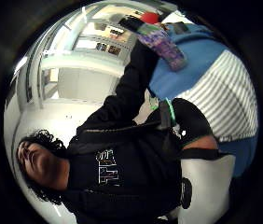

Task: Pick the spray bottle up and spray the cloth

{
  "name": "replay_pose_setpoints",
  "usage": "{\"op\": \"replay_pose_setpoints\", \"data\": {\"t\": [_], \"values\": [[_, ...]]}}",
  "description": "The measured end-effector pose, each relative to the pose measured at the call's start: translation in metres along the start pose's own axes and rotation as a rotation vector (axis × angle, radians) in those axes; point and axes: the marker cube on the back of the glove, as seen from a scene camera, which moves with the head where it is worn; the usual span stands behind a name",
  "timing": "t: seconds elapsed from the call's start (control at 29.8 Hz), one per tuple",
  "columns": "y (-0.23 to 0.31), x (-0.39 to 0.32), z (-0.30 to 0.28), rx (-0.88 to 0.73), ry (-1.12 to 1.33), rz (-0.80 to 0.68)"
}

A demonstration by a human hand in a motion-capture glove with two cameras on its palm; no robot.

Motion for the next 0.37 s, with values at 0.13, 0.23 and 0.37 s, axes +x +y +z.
{"op": "replay_pose_setpoints", "data": {"t": [0.13, 0.23, 0.37], "values": [[0.017, 0.01, 0.007, -0.009, 0.094, 0.028], [0.027, 0.015, 0.011, 0.008, 0.2, 0.059], [0.033, 0.017, 0.012, 0.035, 0.279, 0.092]]}}
